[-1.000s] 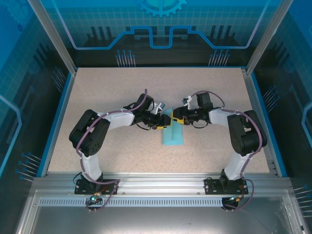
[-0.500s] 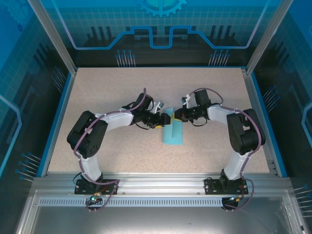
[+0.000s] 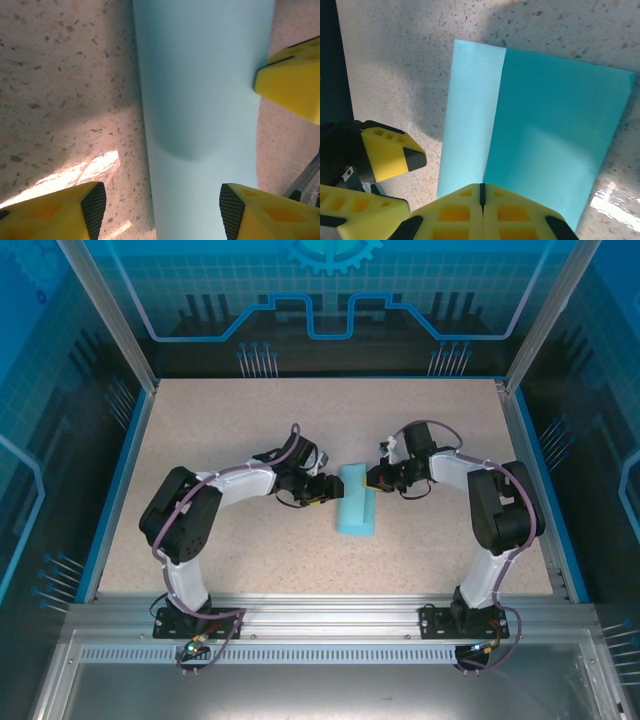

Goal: Fold a paper plane with a square sheet of paper (fold left side to right side)
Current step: First fold in half a square sheet of paper at the center of the table.

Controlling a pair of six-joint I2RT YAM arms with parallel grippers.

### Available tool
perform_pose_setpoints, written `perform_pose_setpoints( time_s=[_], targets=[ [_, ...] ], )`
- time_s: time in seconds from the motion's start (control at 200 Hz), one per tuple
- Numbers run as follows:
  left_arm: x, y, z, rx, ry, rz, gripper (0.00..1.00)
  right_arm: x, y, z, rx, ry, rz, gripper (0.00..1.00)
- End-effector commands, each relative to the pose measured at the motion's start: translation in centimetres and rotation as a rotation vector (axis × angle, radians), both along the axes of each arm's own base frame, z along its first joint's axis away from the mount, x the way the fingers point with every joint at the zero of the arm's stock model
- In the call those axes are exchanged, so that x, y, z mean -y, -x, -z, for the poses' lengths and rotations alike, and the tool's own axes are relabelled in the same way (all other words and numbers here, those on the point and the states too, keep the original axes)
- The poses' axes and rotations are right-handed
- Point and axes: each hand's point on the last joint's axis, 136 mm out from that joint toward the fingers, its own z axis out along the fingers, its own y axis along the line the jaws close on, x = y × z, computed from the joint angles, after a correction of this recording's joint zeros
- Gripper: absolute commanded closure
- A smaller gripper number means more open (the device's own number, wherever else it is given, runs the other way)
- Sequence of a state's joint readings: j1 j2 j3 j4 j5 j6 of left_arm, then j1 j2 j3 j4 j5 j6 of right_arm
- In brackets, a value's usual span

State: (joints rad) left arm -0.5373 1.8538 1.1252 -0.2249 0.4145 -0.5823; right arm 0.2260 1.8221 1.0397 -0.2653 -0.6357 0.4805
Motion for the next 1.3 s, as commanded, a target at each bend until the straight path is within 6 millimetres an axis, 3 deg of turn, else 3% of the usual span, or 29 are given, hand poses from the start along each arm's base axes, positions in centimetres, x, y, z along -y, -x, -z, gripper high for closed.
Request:
perform_pose_setpoints(
  time_s=[0.0, 0.355, 0.455, 0.57, 0.71, 0.95, 1.296],
  targets=[
    [1.0, 0.0, 0.5, -0.040, -0.008, -0.013, 0.35, 1.2, 0.8, 1.5, -0.043, 0.039, 0.012, 1.00],
    [2.7, 0.2, 1.9, -0.087, -0.040, 0.002, 0.41, 2.2, 0.9, 2.0, -0.046, 0.064, 0.027, 0.94],
    [3.1, 0.3, 2.2, -0.093, -0.053, 0.011, 0.45, 2.4, 1.0, 2.1, -0.047, 0.070, 0.026, 0.88],
    [3.4, 0.5, 2.6, -0.093, -0.084, 0.026, 0.48, 2.8, 0.9, 1.3, -0.028, 0.072, 0.039, 0.72],
    [3.8, 0.6, 2.9, -0.097, -0.096, 0.034, 0.49, 4.5, 0.9, 0.7, -0.011, 0.122, 0.073, 0.59],
    [3.8, 0.7, 3.3, -0.108, -0.121, 0.024, 0.47, 7.0, 1.4, 1.0, -0.016, 0.201, 0.134, 0.54],
    [4.1, 0.6, 3.9, -0.146, -0.142, -0.003, 0.46, 7.0, 2.0, 1.4, -0.028, 0.191, 0.133, 0.51]
  ],
)
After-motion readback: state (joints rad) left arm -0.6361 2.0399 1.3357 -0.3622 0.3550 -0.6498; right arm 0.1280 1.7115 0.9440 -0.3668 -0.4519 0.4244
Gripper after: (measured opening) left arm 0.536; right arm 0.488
